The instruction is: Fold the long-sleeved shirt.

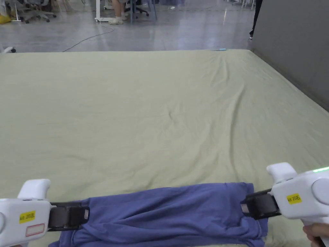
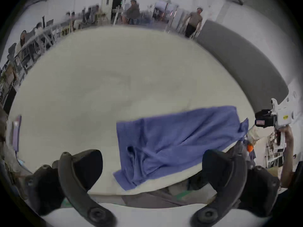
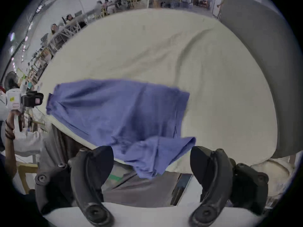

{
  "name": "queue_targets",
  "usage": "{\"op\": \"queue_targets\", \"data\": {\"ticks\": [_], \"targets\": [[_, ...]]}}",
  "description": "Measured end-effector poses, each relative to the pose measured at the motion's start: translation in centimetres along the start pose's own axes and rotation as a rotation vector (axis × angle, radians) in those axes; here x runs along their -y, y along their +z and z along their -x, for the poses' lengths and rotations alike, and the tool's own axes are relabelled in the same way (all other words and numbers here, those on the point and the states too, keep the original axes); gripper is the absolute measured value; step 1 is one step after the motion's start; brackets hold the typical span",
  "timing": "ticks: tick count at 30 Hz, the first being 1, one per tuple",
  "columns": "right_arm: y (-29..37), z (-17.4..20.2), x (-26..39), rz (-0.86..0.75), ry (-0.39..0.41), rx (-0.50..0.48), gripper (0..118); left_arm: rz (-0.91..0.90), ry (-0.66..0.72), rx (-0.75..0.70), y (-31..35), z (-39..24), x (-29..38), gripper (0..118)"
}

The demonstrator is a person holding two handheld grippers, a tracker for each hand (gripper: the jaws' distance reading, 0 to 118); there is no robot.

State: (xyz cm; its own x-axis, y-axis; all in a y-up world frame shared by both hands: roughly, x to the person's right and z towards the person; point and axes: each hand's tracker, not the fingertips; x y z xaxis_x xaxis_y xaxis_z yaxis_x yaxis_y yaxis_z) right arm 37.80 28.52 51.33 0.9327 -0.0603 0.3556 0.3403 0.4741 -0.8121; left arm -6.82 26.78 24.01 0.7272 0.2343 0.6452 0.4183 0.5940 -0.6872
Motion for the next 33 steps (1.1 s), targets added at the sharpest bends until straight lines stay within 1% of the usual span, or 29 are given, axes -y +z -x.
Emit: {"op": "queue_targets", "data": {"ticks": [1,2,4,5,6,7,8,9,10,11,12,14,15,16,17,18,19,20,21,23,24,25,26,27,29,30,31,32,33], "targets": [[1.3,0.6,-0.8,-0.057,-0.015,0.023,96,-0.026,-0.027,0.007,1.1,-0.7,-0.8,118],[2.3,1.4,-1.8,-0.102,-0.011,0.043,97,-0.061,-0.055,-0.011,2.0,-1.2,-1.9,118],[3.4,3.1,-3.2,-0.155,-0.019,0.095,94,-0.128,-0.086,-0.073,3.2,-2.7,-3.1,117],[3.5,4.0,-3.8,-0.178,-0.021,0.115,83,-0.169,-0.093,-0.117,3.6,-3.5,-3.4,106],[3.4,4.8,-4.2,-0.208,-0.024,0.110,46,-0.195,-0.124,-0.124,3.6,-3.8,-3.4,56],[3.0,5.5,-4.6,-0.230,-0.018,0.111,0,-0.233,-0.148,-0.132,3.4,-4.2,-3.5,0],[2.0,6.4,-4.9,-0.265,-0.009,0.106,0,-0.258,-0.152,-0.160,2.8,-4.5,-3.6,0],[1.3,7.4,-4.8,-0.318,0.000,0.161,0,-0.274,-0.124,-0.201,1.9,-4.2,-3.3,0],[0.7,8.0,-5.0,-0.288,0.002,0.165,0,-0.239,-0.124,-0.184,1.1,-3.6,-3.1,0],[0.2,8.2,-5.3,-0.233,0.024,0.132,0,-0.214,-0.132,-0.165,0.8,-3.4,-3.1,0],[-0.1,8.5,-5.6,-0.231,0.026,0.116,0,-0.236,-0.095,-0.134,1.0,-3.0,-2.8,0],[-0.3,9.0,-5.6,-0.268,0.027,0.136,0,-0.242,-0.038,-0.051,1.7,-2.0,-3.2,0],[0.0,9.1,-5.7,-0.270,0.034,0.141,0,-0.230,0.020,0.012,2.0,-0.7,-3.2,0],[0.4,8.9,-5.7,-0.273,0.032,0.132,0,-0.247,0.116,0.078,2.1,1.1,-2.9,0],[0.4,8.8,-5.5,-0.280,0.015,0.111,0,-0.252,0.211,0.149,2.0,2.7,-2.6,0],[0.4,8.8,-5.3,-0.284,-0.001,0.085,0,-0.235,0.325,0.224,1.6,4.7,-2.1,5],[0.6,8.8,-5.0,-0.283,-0.004,0.074,0,-0.247,0.415,0.266,1.2,6.5,-1.4,17],[0.8,8.9,-4.7,-0.280,-0.002,0.072,0,-0.251,0.420,0.306,0.8,7.7,-0.5,37],[0.7,9.0,-4.4,-0.275,0.002,0.061,0,-0.206,0.387,0.328,0.4,8.3,0.2,47],[0.3,9.2,-4.0,-0.246,0.012,0.032,0,-0.109,0.446,0.388,-1.3,10.2,2.0,67],[0.4,9.3,-3.9,-0.234,0.020,0.022,0,-0.065,0.474,0.426,-2.3,10.9,2.8,104],[0.2,9.4,-3.7,-0.228,0.022,0.020,0,-0.030,0.499,0.459,-3.2,11.5,3.7,116],[0.1,9.5,-3.6,-0.225,0.021,0.020,0,0.000,0.513,0.490,-4.1,12.0,4.5,117],[0.1,9.6,-3.5,-0.225,0.021,0.015,0,0.026,0.536,0.457,-4.9,12.3,5.2,117],[0.3,9.7,-3.5,-0.218,0.008,-0.006,0,0.051,0.563,0.437,-6.5,13.2,6.3,117],[0.2,9.6,-3.4,-0.214,-0.002,-0.035,0,0.069,0.595,0.406,-7.4,13.5,6.8,117],[0.2,9.6,-3.4,-0.206,-0.010,-0.039,0,0.095,0.619,0.405,-8.4,13.6,7.1,116],[0.3,9.8,-3.3,-0.203,-0.009,-0.033,0,0.081,0.630,0.419,-8.8,13.6,7.2,117],[0.3,9.9,-3.3,-0.202,-0.006,-0.023,0,0.034,0.625,0.469,-8.7,13.1,7.2,117]]}}
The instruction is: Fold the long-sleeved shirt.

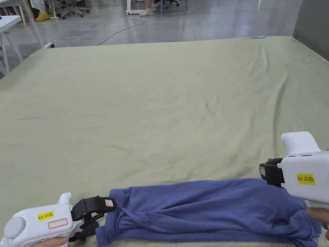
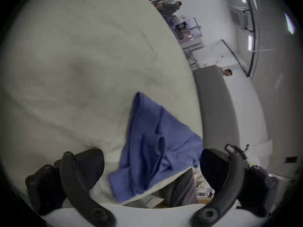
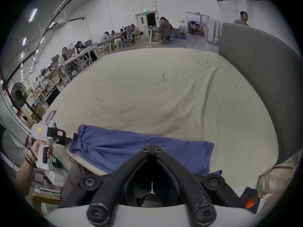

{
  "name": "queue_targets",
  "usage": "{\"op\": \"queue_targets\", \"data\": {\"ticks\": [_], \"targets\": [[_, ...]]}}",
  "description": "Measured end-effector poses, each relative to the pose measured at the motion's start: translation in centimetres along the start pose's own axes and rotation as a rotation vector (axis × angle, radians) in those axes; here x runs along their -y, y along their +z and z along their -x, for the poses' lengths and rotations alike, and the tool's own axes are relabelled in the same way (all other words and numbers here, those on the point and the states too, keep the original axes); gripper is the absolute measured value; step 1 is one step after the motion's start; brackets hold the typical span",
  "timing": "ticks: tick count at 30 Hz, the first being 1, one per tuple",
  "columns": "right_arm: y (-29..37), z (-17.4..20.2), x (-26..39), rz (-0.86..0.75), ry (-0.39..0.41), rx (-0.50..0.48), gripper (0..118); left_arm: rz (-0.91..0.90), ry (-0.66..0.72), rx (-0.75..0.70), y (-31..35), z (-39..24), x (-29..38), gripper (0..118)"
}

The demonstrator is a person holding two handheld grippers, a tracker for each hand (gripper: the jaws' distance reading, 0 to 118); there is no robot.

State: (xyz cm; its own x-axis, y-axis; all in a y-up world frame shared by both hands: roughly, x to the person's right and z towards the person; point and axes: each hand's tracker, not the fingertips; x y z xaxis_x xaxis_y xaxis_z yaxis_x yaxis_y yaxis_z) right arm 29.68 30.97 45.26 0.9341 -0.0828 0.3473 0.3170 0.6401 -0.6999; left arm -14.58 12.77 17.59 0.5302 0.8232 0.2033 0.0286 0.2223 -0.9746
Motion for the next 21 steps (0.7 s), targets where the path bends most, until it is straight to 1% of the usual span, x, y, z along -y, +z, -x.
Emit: {"op": "queue_targets", "data": {"ticks": [2,4,5,7,8,9,10,11,12,13,14,15,16,19,20,21], "targets": [[0.0,0.1,-0.1,0.005,0.002,0.023,0,-0.008,0.022,0.074,-1.1,-0.7,-0.1,117],[0.0,-0.1,-0.1,0.006,-0.002,0.020,0,0.088,0.010,0.173,-3.6,-0.7,-0.1,117],[0.1,-0.2,-0.1,0.007,-0.007,0.019,0,0.119,-0.004,0.200,-4.8,-0.8,0.2,117],[0.5,-0.2,0.1,0.002,-0.017,0.020,0,0.092,-0.062,0.212,-6.7,-0.6,-0.3,117],[0.7,-0.2,0.2,0.000,-0.022,0.023,0,0.075,-0.089,0.183,-7.1,0.1,-1.1,116],[0.8,-0.4,0.3,-0.001,-0.028,0.026,0,0.082,-0.116,0.170,-7.2,-0.2,-1.4,97],[0.8,-0.6,0.4,0.001,-0.035,0.026,0,0.088,-0.167,0.133,-6.8,-0.4,-1.7,40],[0.7,-0.7,0.6,0.004,-0.038,0.028,0,0.067,-0.214,0.047,-6.5,-0.7,-1.4,3],[0.7,-0.8,0.7,0.010,-0.038,0.034,0,0.053,-0.253,-0.136,-6.8,-0.8,-1.0,3],[0.7,-0.8,0.8,0.015,-0.036,0.046,0,0.061,-0.268,-0.185,-6.1,-0.2,-1.6,3],[0.7,-0.9,0.9,0.020,-0.036,0.053,0,0.060,-0.235,-0.044,-5.4,0.0,-1.9,3],[0.6,-0.8,1.0,0.023,-0.036,0.053,0,0.001,-0.267,-0.068,-4.6,-0.5,-2.2,3],[0.6,-0.9,1.0,0.024,-0.041,0.052,0,-0.010,-0.240,-0.123,-4.9,-0.7,-0.8,3],[0.5,-0.7,1.0,0.024,-0.052,0.042,0,-0.067,-0.197,-0.088,-2.6,0.5,-1.7,3],[0.4,-0.5,0.9,0.022,-0.052,0.039,0,-0.106,-0.185,-0.085,-1.1,-1.1,-1.6,3],[0.4,-0.2,0.7,0.019,-0.047,0.040,0,-0.112,-0.172,-0.074,0.4,-1.0,-2.0,3]]}}
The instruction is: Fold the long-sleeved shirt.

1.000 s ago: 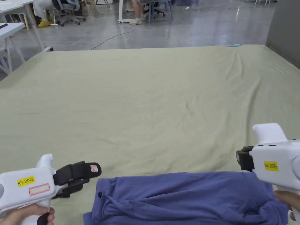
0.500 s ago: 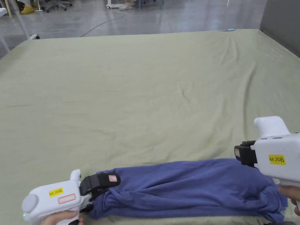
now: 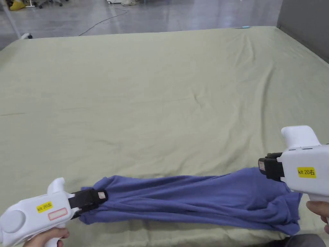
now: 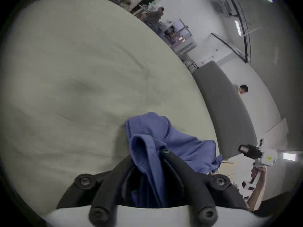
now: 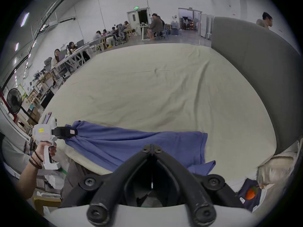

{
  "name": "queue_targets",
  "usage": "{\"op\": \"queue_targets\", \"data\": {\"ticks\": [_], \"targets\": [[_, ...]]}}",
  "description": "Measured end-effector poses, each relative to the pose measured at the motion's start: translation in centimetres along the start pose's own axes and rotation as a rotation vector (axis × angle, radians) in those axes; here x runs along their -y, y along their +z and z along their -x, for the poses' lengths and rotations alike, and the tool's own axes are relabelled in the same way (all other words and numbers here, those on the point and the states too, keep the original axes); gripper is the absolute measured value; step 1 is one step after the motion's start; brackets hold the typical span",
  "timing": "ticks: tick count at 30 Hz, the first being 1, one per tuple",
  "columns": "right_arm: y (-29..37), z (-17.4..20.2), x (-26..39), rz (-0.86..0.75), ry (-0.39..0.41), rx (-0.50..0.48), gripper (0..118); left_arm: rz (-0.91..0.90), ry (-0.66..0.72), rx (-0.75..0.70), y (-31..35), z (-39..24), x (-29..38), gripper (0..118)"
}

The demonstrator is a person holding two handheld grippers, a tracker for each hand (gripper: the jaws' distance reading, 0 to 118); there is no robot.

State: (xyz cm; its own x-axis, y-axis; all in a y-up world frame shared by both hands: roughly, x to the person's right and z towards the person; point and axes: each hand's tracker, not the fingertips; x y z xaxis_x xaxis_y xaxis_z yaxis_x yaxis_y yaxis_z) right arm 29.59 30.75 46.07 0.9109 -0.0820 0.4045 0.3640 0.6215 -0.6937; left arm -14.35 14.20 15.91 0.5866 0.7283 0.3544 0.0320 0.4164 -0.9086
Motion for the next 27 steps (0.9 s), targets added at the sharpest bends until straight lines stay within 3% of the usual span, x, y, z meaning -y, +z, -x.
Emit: {"op": "queue_targets", "data": {"ticks": [5,9,13,17,21,24,27], "targets": [[-0.2,1.1,-0.4,-0.014,0.027,-0.021,0,-0.144,0.006,-0.116,8.3,3.6,-3.3,3],[-0.5,1.4,-0.5,-0.030,0.033,-0.044,0,-0.214,-0.053,-0.234,11.7,2.6,-3.3,3],[-0.3,1.8,-0.4,-0.031,0.038,-0.051,0,-0.204,-0.068,-0.014,11.5,-1.5,-3.8,3],[-0.1,1.8,-0.3,-0.034,0.036,-0.054,0,-0.101,-0.154,0.196,7.4,-10.6,-2.2,3],[0.6,1.1,0.0,-0.056,0.015,-0.034,0,0.032,-0.274,0.289,1.3,-18.3,-0.1,3],[1.3,0.2,0.3,-0.065,-0.013,-0.013,0,0.152,-0.269,0.334,-4.8,-21.9,1.8,3],[2.1,-0.7,0.6,-0.073,-0.027,0.013,0,0.259,-0.348,0.219,-11.2,-23.2,4.5,3]]}}
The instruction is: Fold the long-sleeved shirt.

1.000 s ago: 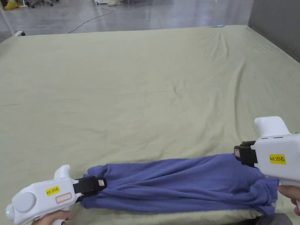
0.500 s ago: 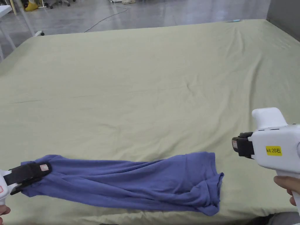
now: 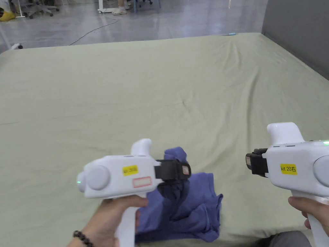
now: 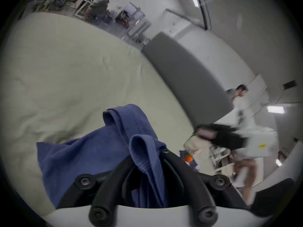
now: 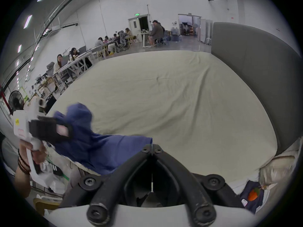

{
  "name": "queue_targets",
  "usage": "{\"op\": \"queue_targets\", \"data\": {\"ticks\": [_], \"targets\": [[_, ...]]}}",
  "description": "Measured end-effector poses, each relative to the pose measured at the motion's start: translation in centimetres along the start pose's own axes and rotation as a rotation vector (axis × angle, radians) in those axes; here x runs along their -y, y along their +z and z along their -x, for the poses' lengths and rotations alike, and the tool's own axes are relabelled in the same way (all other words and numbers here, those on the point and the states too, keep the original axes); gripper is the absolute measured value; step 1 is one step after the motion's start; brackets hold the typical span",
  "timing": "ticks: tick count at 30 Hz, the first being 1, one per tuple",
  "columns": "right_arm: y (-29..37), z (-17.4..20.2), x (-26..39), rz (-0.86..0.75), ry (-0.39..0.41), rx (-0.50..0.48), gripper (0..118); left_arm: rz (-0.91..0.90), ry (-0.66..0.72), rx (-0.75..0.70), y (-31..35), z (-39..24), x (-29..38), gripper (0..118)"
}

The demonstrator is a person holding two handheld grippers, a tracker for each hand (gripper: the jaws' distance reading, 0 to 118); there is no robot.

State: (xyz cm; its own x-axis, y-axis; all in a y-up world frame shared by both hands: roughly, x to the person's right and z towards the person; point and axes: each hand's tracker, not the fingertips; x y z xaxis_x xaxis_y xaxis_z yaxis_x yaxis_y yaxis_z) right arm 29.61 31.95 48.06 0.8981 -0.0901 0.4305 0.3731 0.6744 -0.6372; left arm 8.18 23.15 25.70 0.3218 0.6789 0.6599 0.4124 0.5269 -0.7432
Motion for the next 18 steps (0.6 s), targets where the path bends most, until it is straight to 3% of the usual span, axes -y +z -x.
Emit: {"op": "queue_targets", "data": {"ticks": [4,5,7,8,11,13,14,15,16,17,18], "targets": [[1.1,-1.6,0.4,-0.016,-0.036,0.014,0,0.122,0.076,-0.039,-6.0,2.0,2.1,9],[1.3,-2.1,0.5,-0.022,-0.047,0.020,0,0.146,0.106,-0.031,-6.4,2.5,2.3,20],[1.6,-2.8,0.6,-0.031,-0.064,0.031,0,0.152,0.113,-0.038,-5.6,2.4,2.1,89],[1.6,-3.1,0.6,-0.034,-0.069,0.036,0,0.093,0.098,-0.014,-4.4,1.7,1.8,106],[1.4,-3.7,0.7,-0.034,-0.080,0.037,0,-0.081,0.032,-0.003,1.4,0.7,0.4,111],[1.1,-3.8,0.8,-0.032,-0.081,0.032,0,-0.151,0.034,-0.023,4.7,0.9,-0.2,109],[1.0,-3.8,0.9,-0.028,-0.080,0.027,0,-0.172,0.040,-0.042,6.1,1.3,-0.2,101],[0.8,-3.6,0.9,-0.025,-0.078,0.023,0,-0.181,0.023,-0.070,6.7,1.5,-0.2,63],[0.6,-3.5,1.0,-0.025,-0.076,0.018,0,-0.167,-0.037,-0.152,6.8,1.6,0.0,17],[0.5,-3.4,1.1,-0.023,-0.075,0.011,0,-0.146,-0.094,-0.275,6.4,1.5,0.4,0],[0.3,-3.3,1.1,-0.021,-0.075,0.005,0,-0.123,-0.151,-0.437,5.6,1.3,1.1,0]]}}
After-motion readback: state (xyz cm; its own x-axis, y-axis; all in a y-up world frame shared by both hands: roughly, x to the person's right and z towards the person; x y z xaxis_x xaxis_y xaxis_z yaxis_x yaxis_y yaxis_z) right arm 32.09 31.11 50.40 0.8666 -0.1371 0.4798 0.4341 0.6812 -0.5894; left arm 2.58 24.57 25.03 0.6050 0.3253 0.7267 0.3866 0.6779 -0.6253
